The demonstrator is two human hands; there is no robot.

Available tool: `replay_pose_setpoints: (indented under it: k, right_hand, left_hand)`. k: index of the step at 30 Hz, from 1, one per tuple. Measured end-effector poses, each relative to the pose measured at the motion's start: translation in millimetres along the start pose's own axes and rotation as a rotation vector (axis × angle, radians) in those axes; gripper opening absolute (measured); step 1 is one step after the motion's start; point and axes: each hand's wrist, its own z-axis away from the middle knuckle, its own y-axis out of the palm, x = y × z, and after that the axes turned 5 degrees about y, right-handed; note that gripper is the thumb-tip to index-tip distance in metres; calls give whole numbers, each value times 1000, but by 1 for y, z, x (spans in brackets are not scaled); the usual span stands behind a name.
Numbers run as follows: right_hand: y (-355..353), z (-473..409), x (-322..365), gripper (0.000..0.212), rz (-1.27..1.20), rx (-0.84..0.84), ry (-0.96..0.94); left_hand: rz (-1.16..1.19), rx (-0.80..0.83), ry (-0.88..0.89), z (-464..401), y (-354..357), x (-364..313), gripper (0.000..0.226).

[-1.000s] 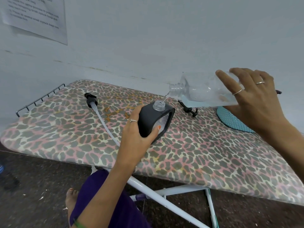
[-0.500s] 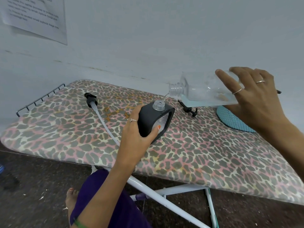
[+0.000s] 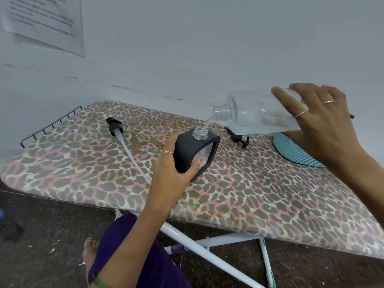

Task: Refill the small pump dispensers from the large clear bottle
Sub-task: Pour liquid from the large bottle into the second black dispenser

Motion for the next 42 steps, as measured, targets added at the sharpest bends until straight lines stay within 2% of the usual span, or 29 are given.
replay_pose_setpoints:
  k: [7, 21, 32, 42]
  right_hand:
    - [0, 0, -2, 76, 29, 18, -2]
    - [0, 0, -2, 71, 33, 1, -19]
    - [-1, -2, -2, 79, 38, 28, -14]
    - [1, -2, -1, 72, 30, 0, -27]
  left_hand:
    - [8, 2, -3, 0, 0, 0, 66]
    - [12, 6, -4, 0, 0, 1, 66]
    - [13, 4, 1, 0, -1, 2, 65]
    - [14, 6, 2, 0, 0, 1, 64]
